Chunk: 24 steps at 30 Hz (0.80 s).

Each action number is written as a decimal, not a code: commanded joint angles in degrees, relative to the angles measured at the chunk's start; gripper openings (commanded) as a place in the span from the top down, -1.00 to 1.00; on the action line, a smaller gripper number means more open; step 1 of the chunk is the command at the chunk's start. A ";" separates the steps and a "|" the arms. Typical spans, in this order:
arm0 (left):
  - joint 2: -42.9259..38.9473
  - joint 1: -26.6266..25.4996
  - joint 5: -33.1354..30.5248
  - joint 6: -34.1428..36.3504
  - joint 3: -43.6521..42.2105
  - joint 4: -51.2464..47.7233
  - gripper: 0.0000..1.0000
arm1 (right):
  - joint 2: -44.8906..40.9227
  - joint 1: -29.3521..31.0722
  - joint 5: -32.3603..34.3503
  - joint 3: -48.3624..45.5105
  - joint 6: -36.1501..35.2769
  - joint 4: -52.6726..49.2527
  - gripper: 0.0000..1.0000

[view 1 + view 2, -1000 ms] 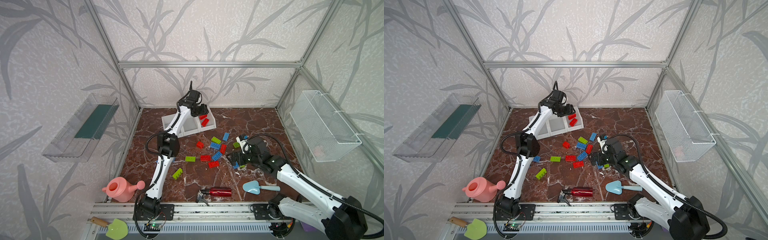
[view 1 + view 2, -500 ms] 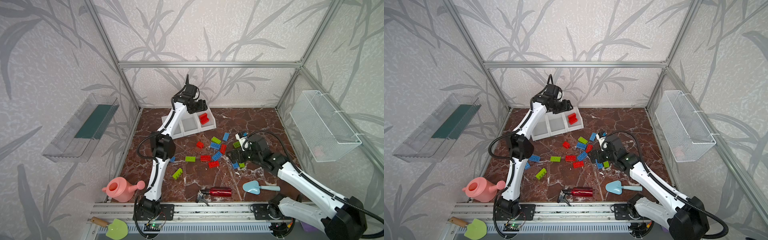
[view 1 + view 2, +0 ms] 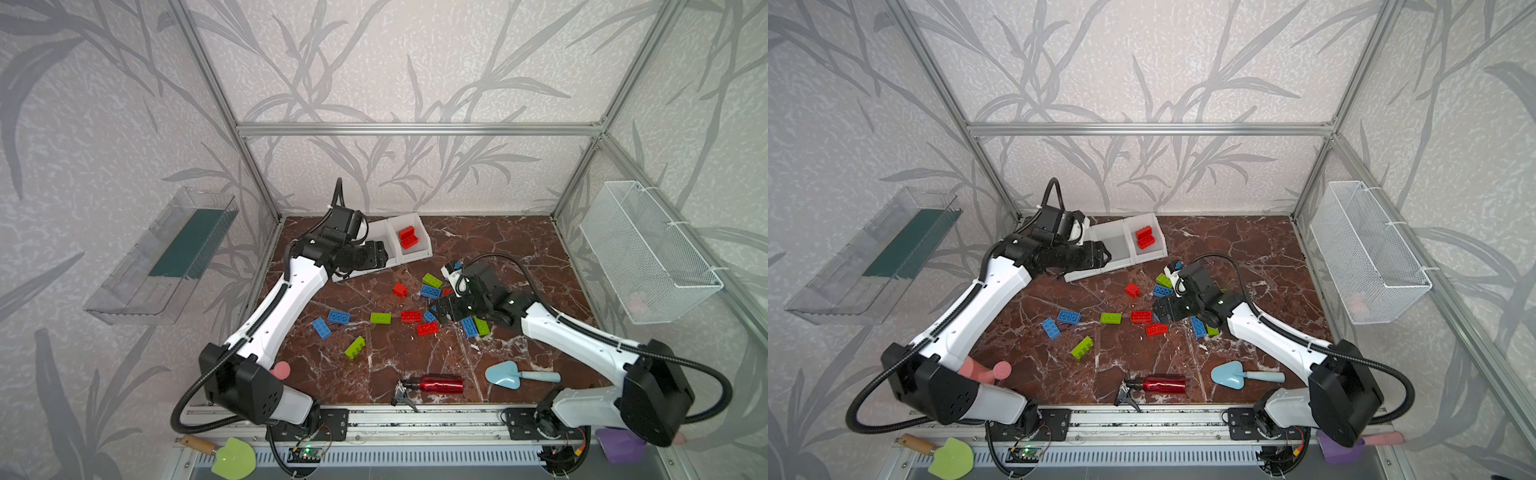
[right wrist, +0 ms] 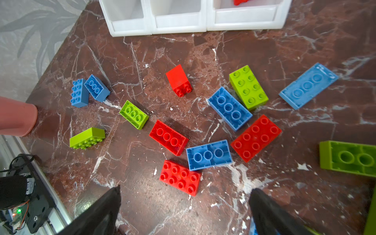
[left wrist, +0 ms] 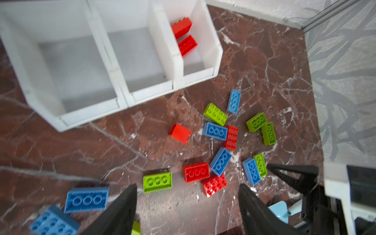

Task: Sort the legos into containers by color
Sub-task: 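Grasp the small red 2x2 brick with the right gripper while the left gripper withdraws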

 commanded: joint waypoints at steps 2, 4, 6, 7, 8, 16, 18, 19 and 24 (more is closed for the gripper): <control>-9.55 0.00 -2.76 -1.34 -8.94 -1.86 -0.56 | 6.78 2.00 2.08 6.99 -0.77 -0.62 -0.98; -13.49 0.00 -3.29 -1.81 -12.04 -2.50 -0.56 | 10.67 2.41 2.16 10.42 -1.67 -1.79 -0.98; -17.76 -0.01 -3.69 -2.15 -15.26 -2.22 -0.56 | 14.51 2.62 2.73 14.29 -3.06 -3.68 -0.98; -19.46 0.00 -4.08 -2.21 -16.54 -1.91 -0.56 | 16.10 2.60 3.18 15.73 -3.76 -4.29 -0.98; -21.29 0.07 -4.63 -2.29 -17.91 -1.43 -0.56 | 17.69 2.57 3.75 17.49 -4.89 -4.96 -0.98; -29.60 0.02 -8.09 -2.21 -24.53 2.20 -0.56 | 31.81 2.55 2.96 30.54 -15.09 -10.35 -0.94; -30.72 0.01 -9.21 -2.02 -25.49 2.24 -0.56 | 35.94 2.49 2.88 34.81 -16.21 -12.83 -0.90; -31.21 0.09 -9.56 -1.72 -25.79 2.04 -0.56 | 37.51 2.53 2.71 36.84 -16.62 -14.09 -0.88; -33.24 0.15 -10.91 0.16 -27.79 1.28 -0.56 | 44.99 2.51 2.14 45.50 -18.49 -19.08 -0.76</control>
